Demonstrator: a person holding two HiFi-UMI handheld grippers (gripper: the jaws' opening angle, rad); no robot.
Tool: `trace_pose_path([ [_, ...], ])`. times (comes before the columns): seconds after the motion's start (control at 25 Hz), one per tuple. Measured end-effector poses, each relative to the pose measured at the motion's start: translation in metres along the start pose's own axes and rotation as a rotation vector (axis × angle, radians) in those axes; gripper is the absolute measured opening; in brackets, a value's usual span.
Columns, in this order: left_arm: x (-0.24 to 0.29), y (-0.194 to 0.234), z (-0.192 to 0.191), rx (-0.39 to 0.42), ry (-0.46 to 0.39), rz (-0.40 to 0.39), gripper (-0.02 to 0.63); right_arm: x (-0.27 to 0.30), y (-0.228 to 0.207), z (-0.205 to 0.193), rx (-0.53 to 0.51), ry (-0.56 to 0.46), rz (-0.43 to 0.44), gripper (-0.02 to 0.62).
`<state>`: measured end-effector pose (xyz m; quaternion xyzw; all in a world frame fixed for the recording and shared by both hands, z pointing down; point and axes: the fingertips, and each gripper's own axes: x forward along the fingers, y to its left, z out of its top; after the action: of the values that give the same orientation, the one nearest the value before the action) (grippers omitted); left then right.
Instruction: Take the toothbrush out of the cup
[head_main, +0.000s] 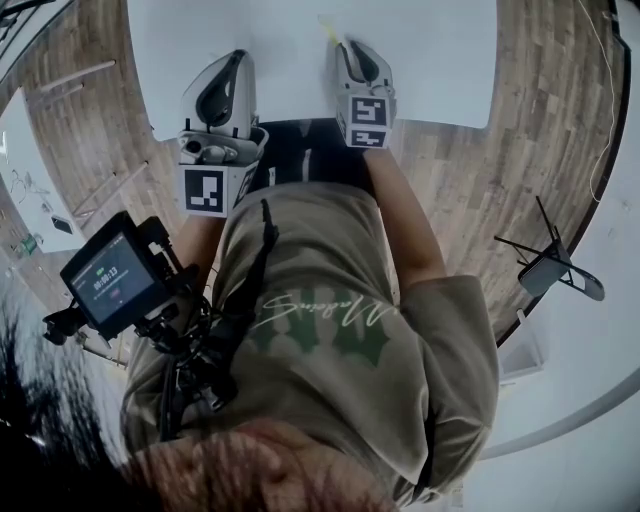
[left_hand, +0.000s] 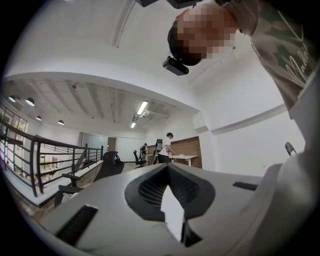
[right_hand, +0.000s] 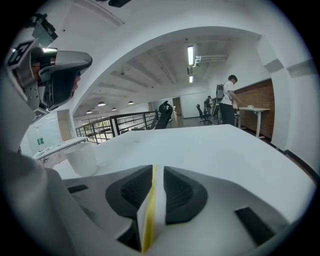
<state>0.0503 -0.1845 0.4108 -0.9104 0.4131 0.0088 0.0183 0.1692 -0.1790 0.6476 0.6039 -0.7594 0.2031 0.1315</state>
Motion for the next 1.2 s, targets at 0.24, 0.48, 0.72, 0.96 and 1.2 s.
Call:
trace_pose_path([
  [0.24, 0.004, -0.006, 0.004, -0.043, 0.024, 0.007, -0.009, -0.036, -0.02, 0.068, 0.045, -0.153, -0.045, 0.08],
  [0.48, -0.008, 0.005, 0.078, -0.044, -0.001, 0.0, -0.009, -0.103, 0.027, 0.186, -0.009, -0.299, 0.035, -0.014],
  [0.72, -0.016, 0.02, 0.1, -0.036, -0.012, 0.036, -0.009, -0.125, 0.057, 0.228, -0.037, -0.325, 0.11, -0.014],
  [0.96, -0.04, 0.024, 0.122, -0.038, -0.029, 0.063, -0.009, -0.141, 0.101, 0.248, -0.081, -0.27, 0.172, -0.015],
  [1.2, -0.087, 0.038, 0.147, -0.064, -0.095, 0.029, -0.009, -0.167, 0.168, 0.252, -0.115, -0.31, 0.133, -0.014],
])
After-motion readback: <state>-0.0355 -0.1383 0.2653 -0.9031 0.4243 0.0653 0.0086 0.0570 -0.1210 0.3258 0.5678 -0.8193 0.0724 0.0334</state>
